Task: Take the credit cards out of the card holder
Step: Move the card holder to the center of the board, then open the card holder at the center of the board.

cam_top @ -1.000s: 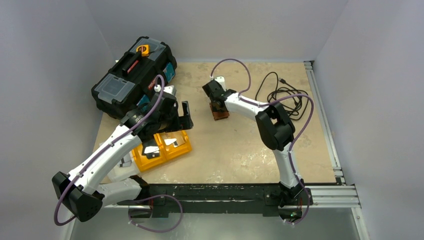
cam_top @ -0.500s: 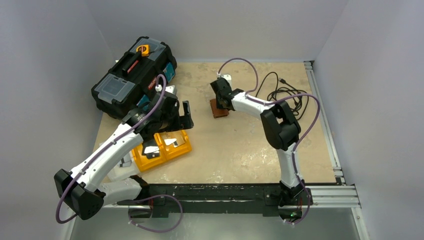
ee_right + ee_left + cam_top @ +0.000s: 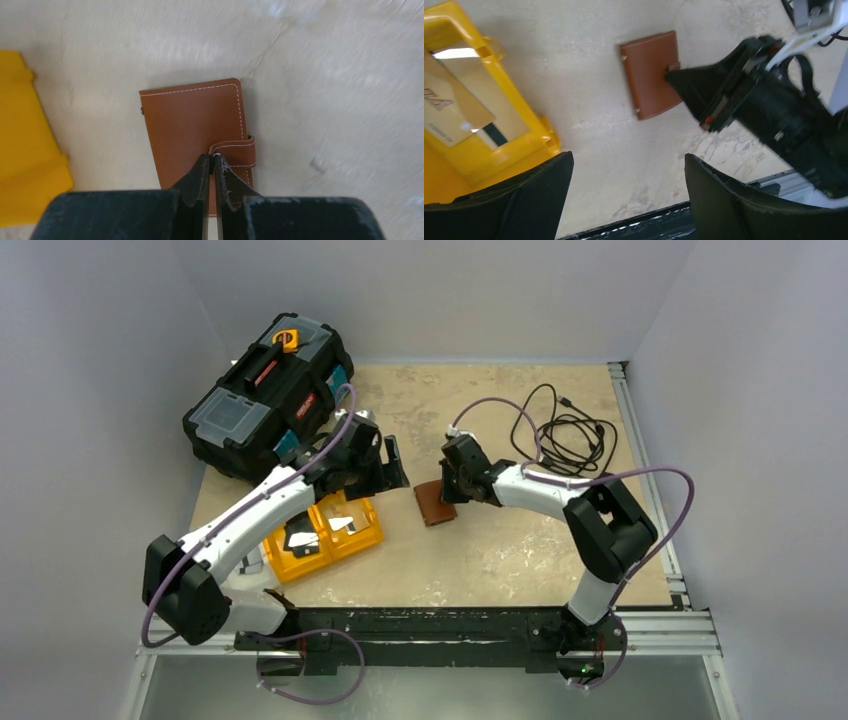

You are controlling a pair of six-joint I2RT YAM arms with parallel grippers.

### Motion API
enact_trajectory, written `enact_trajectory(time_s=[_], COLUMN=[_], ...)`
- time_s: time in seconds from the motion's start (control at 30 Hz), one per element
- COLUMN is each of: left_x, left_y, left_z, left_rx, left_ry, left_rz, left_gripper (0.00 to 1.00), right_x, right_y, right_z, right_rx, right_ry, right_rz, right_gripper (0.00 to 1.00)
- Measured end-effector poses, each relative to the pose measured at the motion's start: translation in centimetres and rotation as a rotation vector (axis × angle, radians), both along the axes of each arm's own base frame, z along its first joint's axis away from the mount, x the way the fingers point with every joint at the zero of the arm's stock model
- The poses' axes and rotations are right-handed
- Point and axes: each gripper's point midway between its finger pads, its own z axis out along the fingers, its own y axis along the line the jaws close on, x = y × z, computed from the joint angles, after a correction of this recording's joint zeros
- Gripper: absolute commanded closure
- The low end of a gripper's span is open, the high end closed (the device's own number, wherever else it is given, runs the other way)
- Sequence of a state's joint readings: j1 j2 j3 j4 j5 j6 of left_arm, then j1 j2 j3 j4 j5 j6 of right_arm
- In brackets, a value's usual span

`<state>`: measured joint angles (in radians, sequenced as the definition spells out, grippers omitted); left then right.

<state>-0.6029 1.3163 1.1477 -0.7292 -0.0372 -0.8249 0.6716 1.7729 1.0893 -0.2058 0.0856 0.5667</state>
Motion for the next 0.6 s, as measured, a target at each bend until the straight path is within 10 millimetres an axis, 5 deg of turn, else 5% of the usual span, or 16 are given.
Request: enact_trajectory(time_s=[0.23, 0.4, 0.6], left_x=[1.4, 1.3, 1.0], left_y=[-3.9, -5.6, -7.1], left_z=[-2.6, -5.4, -9.0], left_rx=[-0.111, -0.143, -0.148], left_ry=[0.081, 0.155, 0.237], left_rz=[-0.019, -0.028, -0.033], left_gripper=[0.58, 0.79, 0.91], right_x=[-5.7, -6.4, -6.5], right_y=[1.5, 1.4, 1.4], right_z=[-0.1, 0.0, -0.1], right_rx=[0.106, 0.15, 0.181], right_ry=[0.052, 0.062, 0.063], right_rz=[-0.002, -0.045, -0.07], right_gripper=[1.0, 1.0, 1.0])
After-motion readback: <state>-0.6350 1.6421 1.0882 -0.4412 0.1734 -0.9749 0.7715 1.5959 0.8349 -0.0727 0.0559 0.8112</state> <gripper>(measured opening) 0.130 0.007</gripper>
